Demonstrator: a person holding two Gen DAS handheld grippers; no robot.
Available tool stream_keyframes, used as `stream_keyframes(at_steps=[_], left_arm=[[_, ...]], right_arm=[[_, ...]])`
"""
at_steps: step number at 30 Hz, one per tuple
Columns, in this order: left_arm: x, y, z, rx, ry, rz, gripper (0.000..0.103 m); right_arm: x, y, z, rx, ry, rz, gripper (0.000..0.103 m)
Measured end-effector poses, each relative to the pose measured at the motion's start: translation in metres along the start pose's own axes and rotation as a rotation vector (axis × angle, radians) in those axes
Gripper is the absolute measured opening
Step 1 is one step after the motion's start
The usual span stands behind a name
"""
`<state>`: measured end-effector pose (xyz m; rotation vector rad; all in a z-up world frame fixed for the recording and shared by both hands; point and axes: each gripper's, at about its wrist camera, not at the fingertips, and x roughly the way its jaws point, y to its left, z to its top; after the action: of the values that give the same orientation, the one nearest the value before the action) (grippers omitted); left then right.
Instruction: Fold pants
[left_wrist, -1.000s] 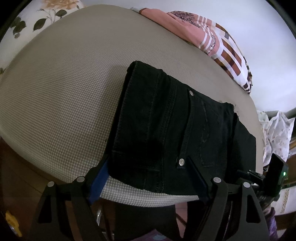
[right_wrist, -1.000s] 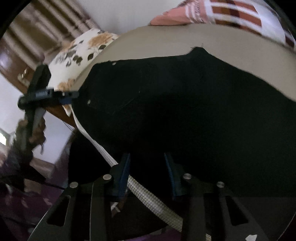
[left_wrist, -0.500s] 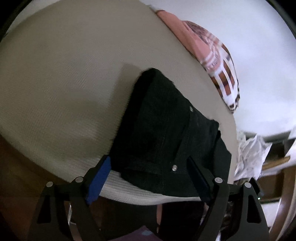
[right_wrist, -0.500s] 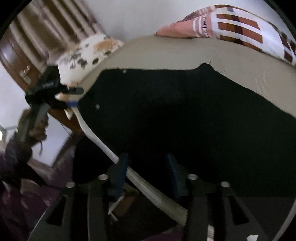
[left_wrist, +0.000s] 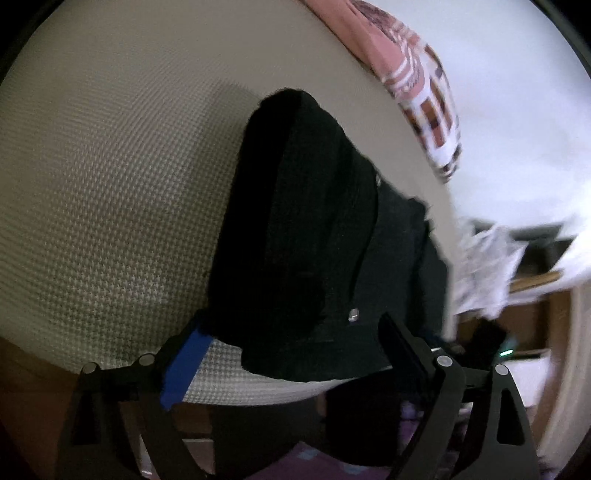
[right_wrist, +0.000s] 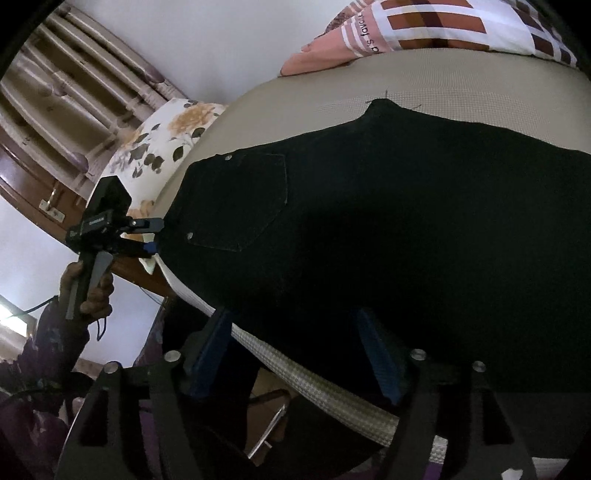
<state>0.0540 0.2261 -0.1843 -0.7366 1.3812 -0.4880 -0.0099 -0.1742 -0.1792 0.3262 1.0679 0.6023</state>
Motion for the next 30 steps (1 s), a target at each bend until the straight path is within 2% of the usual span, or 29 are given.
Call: stream_keyframes(at_steps=[3, 6, 10, 13, 15, 19, 20, 22, 25, 30], left_arm=[[-0.007, 0.020, -0.001, -0.082, -0.019, -0.142, 0.089], [-0.005, 0.020, -0.003, -0.055, -0.022, -0.171, 0.089], [-0.001, 0.022, 0.014, -0.065, -0.008, -0.217, 0.090], [0.008, 0.012, 0.027, -0.018, 0.051, -0.206, 0.090], [0.017, 0.006, 0.030, 0.013, 0.079, -0.227, 0.090], [0.024, -0.005, 0.018, 0.081, 0.124, -0.239, 0.090], [0.025, -0.007, 0.014, 0.097, 0.127, -0.214, 0.090], [0.026, -0.008, 0.014, 0.096, 0.117, -0.191, 0.090], [0.026, -0.002, 0.023, -0.019, 0.063, -0.198, 0.093], [0.026, -0.005, 0.026, 0.000, 0.041, -0.188, 0.094]], right_arm=[[0.000, 0.000, -0.001, 0.014, -0.008, 0.010, 0.076], [0.002, 0.000, 0.000, 0.020, -0.009, 0.014, 0.081], [0.005, 0.002, 0.003, 0.027, -0.005, 0.021, 0.089], [0.005, 0.004, 0.003, 0.028, -0.005, 0.016, 0.091], [0.005, 0.004, 0.002, 0.030, -0.011, 0.017, 0.092], [0.005, 0.004, 0.001, 0.036, -0.010, 0.018, 0.093], [0.005, 0.003, 0.002, 0.037, -0.009, 0.019, 0.093], [0.005, 0.002, 0.003, 0.038, -0.009, 0.027, 0.094], [0.007, 0.002, 0.004, 0.040, -0.012, 0.032, 0.097], [0.008, 0.003, 0.003, 0.042, -0.018, 0.034, 0.098]])
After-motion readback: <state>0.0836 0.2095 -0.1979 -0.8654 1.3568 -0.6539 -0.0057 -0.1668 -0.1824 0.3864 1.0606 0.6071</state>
